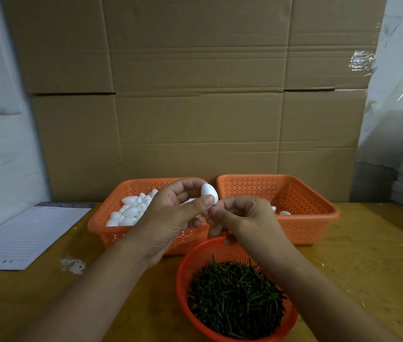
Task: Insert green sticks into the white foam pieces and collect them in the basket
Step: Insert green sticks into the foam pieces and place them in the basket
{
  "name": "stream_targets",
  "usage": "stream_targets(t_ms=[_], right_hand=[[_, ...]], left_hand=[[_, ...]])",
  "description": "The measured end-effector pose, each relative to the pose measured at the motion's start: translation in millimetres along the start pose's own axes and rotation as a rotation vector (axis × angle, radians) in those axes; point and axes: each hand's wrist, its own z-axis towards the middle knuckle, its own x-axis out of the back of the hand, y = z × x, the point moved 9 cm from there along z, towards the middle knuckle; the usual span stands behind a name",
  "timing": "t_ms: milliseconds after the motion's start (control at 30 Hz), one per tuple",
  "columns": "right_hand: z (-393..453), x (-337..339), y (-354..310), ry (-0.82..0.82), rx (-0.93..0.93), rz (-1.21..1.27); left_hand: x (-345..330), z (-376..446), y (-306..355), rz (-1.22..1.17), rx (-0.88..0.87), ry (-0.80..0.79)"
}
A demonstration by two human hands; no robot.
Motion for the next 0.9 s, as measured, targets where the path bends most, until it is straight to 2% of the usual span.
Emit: stream_targets(t_ms=[467, 567, 667, 733, 800, 900], right_hand=[[0, 1, 1, 0.015, -0.025, 0.010], [1, 5, 9, 0.013, -0.107, 0.066], [3, 22, 33, 0.090, -0.292, 0.180], [5, 39, 48, 0.161, -0.385, 0.226], [6, 52, 59, 0.210, -0.438, 0.273], [6, 63, 72, 0.275, -0.479, 0.336]], left_hand=[[5, 2, -2, -0.017, -0.006, 0.040], [12, 5, -4, 0.002, -0.012, 0.092], [42, 9, -2, 0.254, -0.070, 0.269], [65, 9, 7, 0.607, -0.166, 0.393], [75, 9, 7, 0.966, -0.187, 0.421], [85, 8, -12, 1.249, -0.044, 0.388]])
